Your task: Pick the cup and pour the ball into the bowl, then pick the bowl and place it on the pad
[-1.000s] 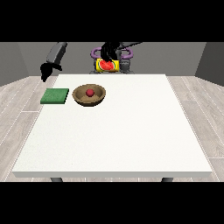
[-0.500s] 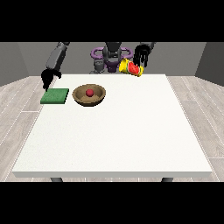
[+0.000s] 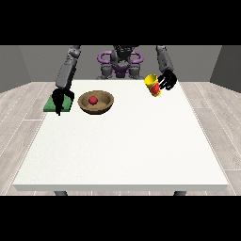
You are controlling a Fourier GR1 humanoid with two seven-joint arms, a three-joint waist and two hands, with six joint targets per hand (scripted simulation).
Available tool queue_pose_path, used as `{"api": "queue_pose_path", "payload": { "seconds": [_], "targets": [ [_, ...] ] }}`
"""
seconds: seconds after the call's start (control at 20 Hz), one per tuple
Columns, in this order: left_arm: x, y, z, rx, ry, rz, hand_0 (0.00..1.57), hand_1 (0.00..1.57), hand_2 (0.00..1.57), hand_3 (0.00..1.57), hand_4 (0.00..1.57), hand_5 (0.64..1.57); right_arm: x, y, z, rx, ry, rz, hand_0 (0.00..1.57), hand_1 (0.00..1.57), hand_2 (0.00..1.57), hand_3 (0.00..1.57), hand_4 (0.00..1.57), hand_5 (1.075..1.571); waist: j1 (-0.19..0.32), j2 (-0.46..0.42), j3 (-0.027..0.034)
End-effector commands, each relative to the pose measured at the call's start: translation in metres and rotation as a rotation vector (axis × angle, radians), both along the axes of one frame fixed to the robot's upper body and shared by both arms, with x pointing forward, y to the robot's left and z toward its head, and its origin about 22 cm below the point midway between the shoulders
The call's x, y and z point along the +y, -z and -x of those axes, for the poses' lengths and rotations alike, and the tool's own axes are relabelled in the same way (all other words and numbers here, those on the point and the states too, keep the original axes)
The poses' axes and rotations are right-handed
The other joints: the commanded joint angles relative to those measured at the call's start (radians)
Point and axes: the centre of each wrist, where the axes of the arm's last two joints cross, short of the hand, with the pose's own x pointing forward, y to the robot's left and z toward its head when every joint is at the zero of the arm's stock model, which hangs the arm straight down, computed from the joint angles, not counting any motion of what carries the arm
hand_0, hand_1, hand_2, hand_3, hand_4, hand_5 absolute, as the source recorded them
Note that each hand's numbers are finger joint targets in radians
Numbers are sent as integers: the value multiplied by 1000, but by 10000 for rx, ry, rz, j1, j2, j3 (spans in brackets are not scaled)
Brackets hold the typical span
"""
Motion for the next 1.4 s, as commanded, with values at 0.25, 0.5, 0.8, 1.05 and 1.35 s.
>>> {"api": "queue_pose_path", "payload": {
  "seconds": [0.25,0.5,0.8,1.05,1.35],
  "targets": [
    [7,30,-4,1740,2257,4399,0,0,0,0,0,654,-1,-47,-34,-1333,-2,-327,0,0,290,0,0,1548,-19,1584,37],
    [61,8,-18,1697,2217,4793,0,0,0,0,0,648,29,-35,-51,-671,-445,-179,0,0,0,0,0,1571,-388,1126,73],
    [50,2,-21,1408,1905,4831,0,0,0,0,0,684,75,-15,-70,-419,-1095,-1081,0,0,0,0,0,1566,-884,1173,85],
    [84,82,17,3722,299,5478,0,0,0,0,0,667,78,-16,-68,1260,-1695,-1087,0,0,0,0,0,1567,-1835,-1632,54],
    [56,87,27,4122,368,5438,0,0,0,0,0,702,138,23,-70,2433,-1655,-1545,0,0,0,0,0,1570,-1705,-2243,80]
  ]
}}
